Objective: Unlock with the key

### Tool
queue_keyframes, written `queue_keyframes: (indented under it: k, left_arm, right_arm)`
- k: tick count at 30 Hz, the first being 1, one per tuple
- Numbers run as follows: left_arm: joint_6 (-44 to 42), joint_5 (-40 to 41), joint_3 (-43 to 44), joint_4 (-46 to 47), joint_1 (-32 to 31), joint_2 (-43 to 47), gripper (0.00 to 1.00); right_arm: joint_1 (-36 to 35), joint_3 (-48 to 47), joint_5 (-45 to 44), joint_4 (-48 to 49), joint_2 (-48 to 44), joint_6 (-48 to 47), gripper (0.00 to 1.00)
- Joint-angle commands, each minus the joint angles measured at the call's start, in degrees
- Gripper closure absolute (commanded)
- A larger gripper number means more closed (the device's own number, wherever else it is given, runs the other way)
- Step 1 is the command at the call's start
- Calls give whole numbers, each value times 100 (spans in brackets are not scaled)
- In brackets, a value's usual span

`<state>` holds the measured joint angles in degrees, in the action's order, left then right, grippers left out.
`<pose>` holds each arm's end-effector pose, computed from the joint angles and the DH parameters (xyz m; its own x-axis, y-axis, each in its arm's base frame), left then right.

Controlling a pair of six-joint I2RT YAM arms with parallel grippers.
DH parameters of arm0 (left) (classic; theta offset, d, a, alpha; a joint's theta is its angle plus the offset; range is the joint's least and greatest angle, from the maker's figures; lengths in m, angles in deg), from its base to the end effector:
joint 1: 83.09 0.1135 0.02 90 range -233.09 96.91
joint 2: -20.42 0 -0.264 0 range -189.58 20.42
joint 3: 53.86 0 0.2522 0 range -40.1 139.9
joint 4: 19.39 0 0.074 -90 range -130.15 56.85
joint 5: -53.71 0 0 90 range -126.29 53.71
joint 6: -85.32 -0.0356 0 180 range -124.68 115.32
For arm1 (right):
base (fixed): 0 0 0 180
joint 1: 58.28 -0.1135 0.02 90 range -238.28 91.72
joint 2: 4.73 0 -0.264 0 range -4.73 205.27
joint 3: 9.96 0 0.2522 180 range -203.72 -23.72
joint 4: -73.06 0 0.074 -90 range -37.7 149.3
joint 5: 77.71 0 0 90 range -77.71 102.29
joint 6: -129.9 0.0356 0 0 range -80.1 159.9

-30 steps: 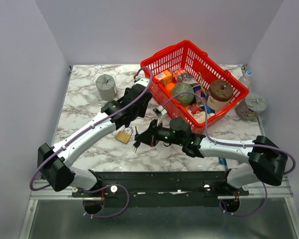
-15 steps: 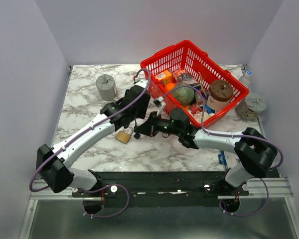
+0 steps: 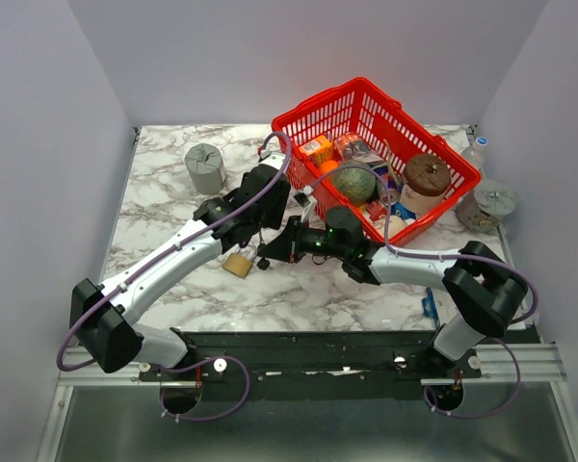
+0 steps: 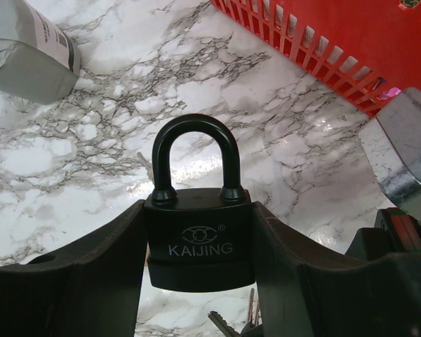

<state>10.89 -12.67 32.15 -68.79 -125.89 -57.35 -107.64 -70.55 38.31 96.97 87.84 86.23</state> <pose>0.2254 -0.1892 0.3375 -0.5729 0.1953 -0.7960 0.2568 0.9651 0.0519 0.2166 0.2763 0.2288 -0.7610 0.1114 -0.6391 -0.6001 0.2536 0.7587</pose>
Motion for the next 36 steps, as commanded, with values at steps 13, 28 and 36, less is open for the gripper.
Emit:
queue_keyframes:
  k: [13,28,36]
  left_arm:
    - [-98,-50,0,435,27,96,100]
    - [-90,-85,-9,435,27,96,100]
    - [-90,-103,-9,444,27,96,100]
  right_arm:
    - [217,-292,333,302,305,307,99]
    - [340,-388,325,276,428,333,99]
    - [375,-415,228,285,498,377,99]
